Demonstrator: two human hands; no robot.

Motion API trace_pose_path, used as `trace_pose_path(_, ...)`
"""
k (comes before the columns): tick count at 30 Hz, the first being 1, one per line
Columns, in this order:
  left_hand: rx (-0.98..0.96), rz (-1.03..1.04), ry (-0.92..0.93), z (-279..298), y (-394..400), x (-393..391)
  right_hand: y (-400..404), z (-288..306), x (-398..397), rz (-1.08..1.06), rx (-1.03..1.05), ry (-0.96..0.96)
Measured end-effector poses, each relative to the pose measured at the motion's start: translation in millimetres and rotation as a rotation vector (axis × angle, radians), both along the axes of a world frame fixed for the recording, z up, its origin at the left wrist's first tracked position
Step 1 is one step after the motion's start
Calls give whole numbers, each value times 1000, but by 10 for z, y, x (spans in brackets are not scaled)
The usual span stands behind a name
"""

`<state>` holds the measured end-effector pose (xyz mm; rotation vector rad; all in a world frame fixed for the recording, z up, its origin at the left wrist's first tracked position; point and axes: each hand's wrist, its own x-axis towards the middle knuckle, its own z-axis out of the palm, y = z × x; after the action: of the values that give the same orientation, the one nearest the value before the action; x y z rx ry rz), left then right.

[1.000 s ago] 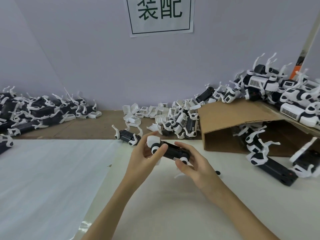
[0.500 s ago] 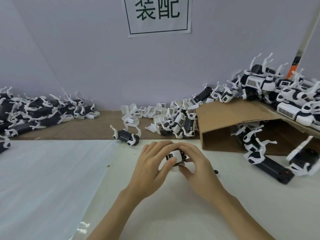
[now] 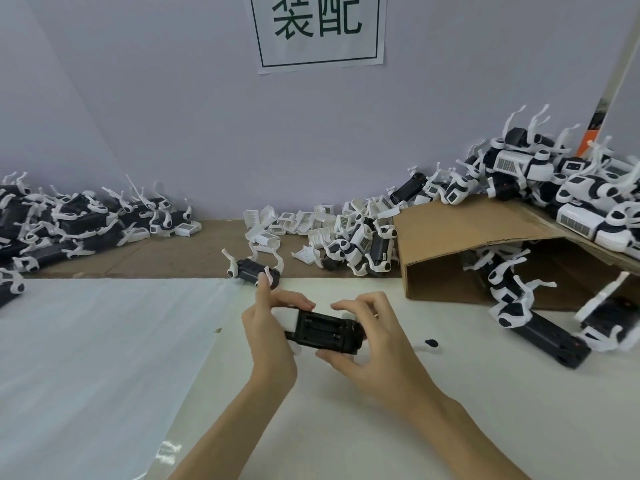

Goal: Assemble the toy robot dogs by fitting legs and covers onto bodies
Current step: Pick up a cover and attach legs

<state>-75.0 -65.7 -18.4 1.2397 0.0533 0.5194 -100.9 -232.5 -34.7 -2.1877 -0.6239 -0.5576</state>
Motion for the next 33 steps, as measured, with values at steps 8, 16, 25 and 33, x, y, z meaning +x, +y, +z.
trace_pose_path(8,-107,-136,-59,154,268,48,32,4,-29,53,-62,251)
trace_pose_path(16,255,-235,113,153,311,135,69,168,-8,78,564,640)
trace_pose_path(25,363,-350,330,72,178,122,-85,177,98,-61,627,769)
trace_pose_path(33,241,-293,189,91,273,170,-33,107,47,56,518,556)
